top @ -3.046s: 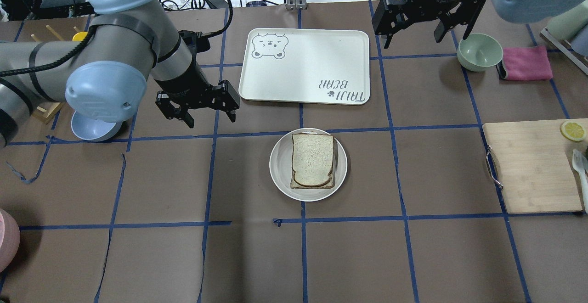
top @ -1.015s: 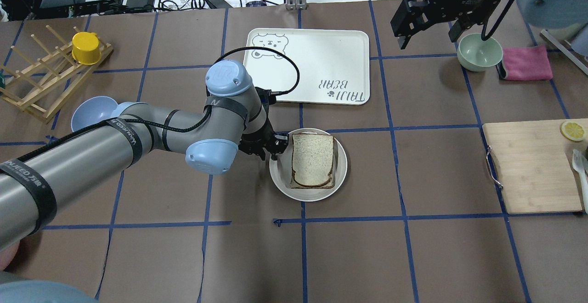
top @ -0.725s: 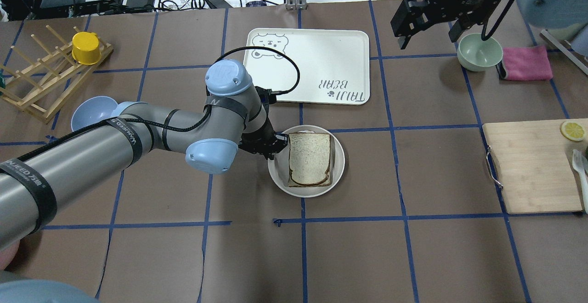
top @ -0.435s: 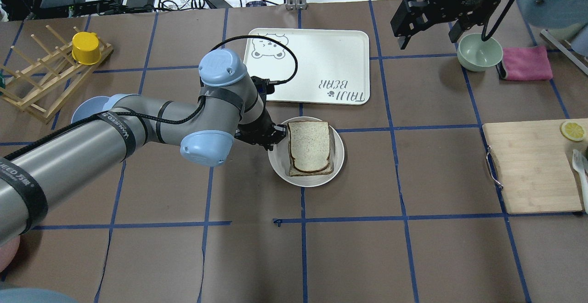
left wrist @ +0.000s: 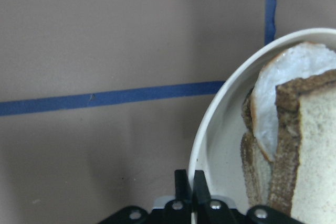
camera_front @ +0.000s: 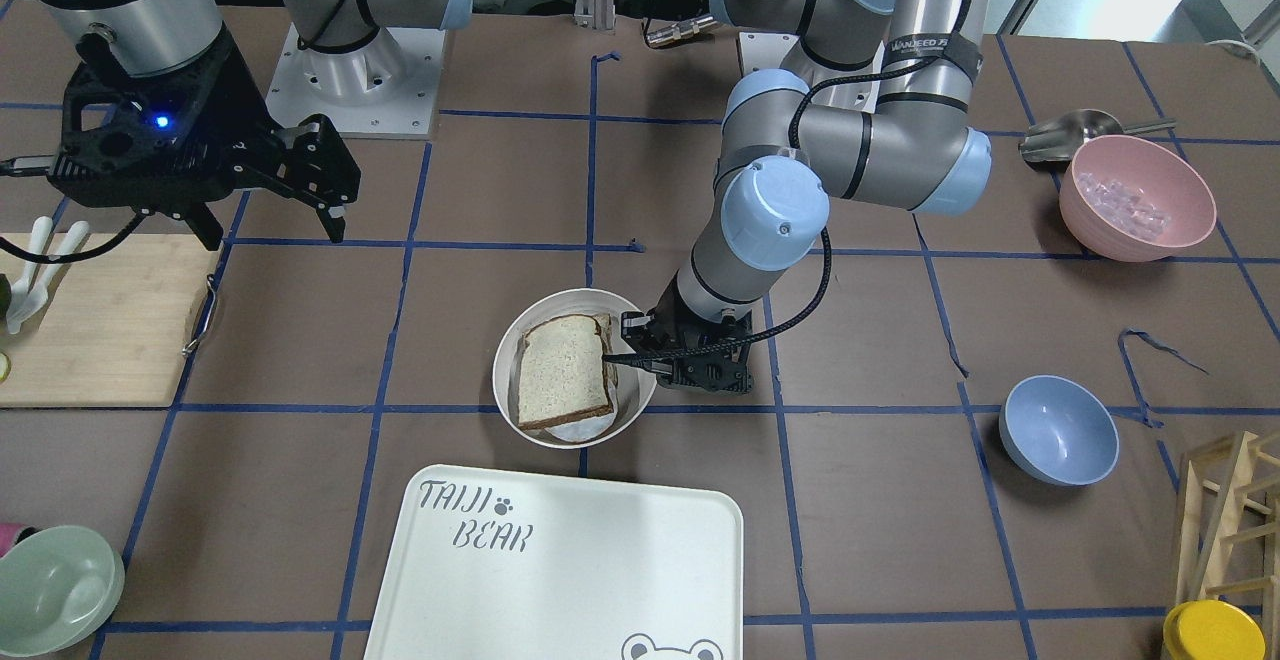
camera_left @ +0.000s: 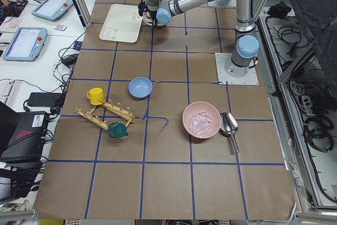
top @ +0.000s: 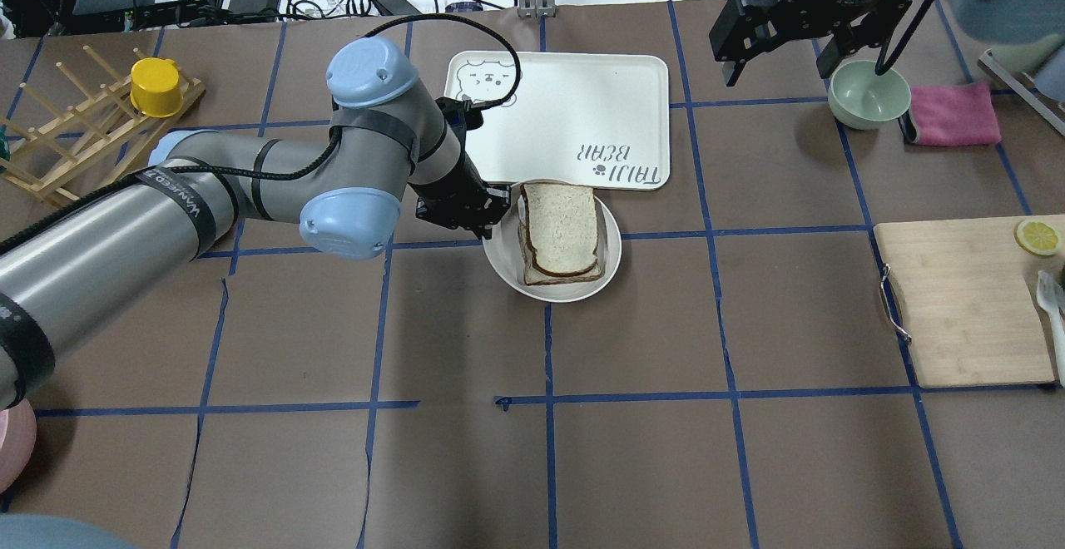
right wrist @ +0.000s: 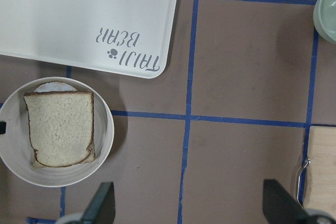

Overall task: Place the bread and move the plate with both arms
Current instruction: 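Slide the plate with the left gripper onto the bear-printed tray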

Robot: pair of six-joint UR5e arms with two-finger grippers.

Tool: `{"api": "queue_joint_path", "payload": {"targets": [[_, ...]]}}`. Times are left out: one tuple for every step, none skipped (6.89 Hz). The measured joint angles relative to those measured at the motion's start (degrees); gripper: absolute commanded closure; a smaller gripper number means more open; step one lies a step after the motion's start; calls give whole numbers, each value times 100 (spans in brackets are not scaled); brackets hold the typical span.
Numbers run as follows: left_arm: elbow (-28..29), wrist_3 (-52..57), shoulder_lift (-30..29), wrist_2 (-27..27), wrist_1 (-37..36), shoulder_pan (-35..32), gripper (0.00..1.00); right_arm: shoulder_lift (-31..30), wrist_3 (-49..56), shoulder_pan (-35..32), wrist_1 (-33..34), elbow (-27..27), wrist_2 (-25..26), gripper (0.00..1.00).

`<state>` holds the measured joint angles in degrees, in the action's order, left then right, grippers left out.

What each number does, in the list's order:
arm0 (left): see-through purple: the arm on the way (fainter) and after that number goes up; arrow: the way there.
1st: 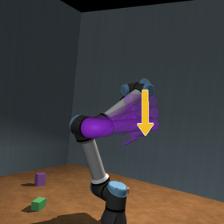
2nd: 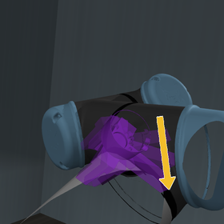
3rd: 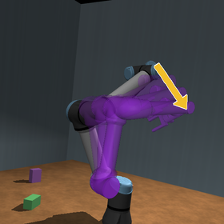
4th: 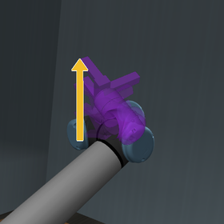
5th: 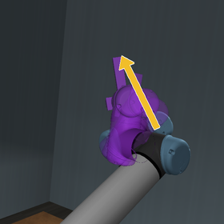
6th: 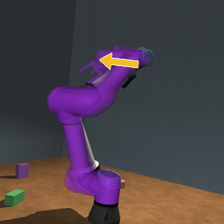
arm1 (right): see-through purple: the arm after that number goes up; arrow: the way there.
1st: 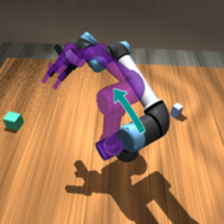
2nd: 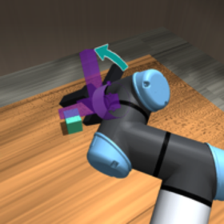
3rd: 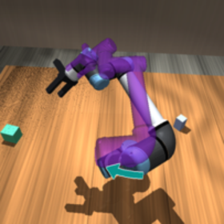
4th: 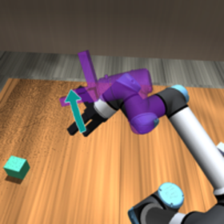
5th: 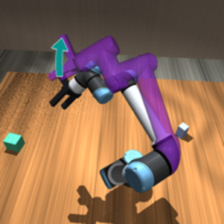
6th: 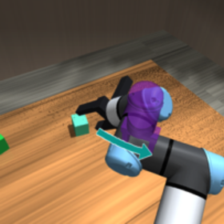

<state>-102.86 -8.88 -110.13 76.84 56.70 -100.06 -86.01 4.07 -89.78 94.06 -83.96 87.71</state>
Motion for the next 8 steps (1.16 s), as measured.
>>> {"api": "queue_joint_path", "payload": {"targets": [[107,0,18,-126,68,84,100,-2,-8,-3,3,-5,-2,0],[212,6,10,-211,93,165,100,-3,-10,-4,10,-5,-6,0],[409,20,-67,-277,110,241,100,-3,-11,-4,21,-4,-6,0],[725,43,-222,-307,155,282,100,-3,-11,-5,33,-3,-4,0],[1111,99,-437,-323,230,296,100,-4,-12,-5,41,-9,-5,0],[1517,177,-720,-331,289,303,100,-4,-12,-5,44,-17,-4,0],[1958,238,-1080,-337,313,307,100,-3,-12,-5,48,-24,-7,0],[2416,274,-1465,-369,320,310,100,-4,-12,-5,52,-29,-10,0]]}}
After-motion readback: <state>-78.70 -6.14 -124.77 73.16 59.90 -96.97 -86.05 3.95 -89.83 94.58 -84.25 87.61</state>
